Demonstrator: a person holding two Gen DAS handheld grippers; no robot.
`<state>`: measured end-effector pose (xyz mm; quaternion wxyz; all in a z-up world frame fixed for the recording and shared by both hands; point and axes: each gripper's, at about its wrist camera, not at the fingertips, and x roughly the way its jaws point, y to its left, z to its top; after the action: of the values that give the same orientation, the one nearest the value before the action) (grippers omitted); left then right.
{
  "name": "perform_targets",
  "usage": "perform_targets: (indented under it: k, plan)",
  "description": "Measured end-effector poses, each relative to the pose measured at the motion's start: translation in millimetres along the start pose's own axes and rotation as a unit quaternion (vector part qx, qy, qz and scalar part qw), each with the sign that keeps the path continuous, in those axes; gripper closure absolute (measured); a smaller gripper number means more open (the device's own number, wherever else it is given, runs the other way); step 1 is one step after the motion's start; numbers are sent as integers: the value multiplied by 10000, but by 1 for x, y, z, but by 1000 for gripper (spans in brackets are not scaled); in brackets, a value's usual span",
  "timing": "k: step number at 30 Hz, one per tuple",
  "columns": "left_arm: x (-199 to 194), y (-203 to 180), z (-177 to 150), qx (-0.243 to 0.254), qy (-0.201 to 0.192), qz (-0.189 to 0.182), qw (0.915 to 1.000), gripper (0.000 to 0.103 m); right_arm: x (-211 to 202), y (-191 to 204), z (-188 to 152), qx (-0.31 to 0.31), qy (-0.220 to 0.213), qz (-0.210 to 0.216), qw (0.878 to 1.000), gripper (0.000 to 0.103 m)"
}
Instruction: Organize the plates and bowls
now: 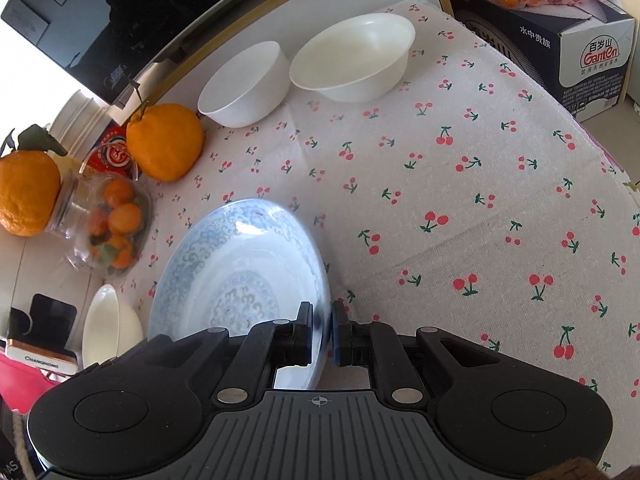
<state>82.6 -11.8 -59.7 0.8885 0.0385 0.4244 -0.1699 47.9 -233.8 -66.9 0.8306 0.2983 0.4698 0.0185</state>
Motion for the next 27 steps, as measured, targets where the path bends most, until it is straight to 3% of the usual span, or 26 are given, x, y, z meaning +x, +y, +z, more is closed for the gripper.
perform_targets:
  k: [20, 23, 27]
  plan:
    - [-5, -2, 2, 3, 49, 56, 10000, 90, 7, 1, 6, -68, -13, -59, 10000, 88]
    - [-12, -1, 1, 35, 33, 32, 10000, 81, -5, 5, 6, -240, -132, 33, 9996, 74]
    - [-28, 2, -5, 25, 32, -30, 10000, 71, -26, 14, 0, -572, -316, 207, 9976, 45]
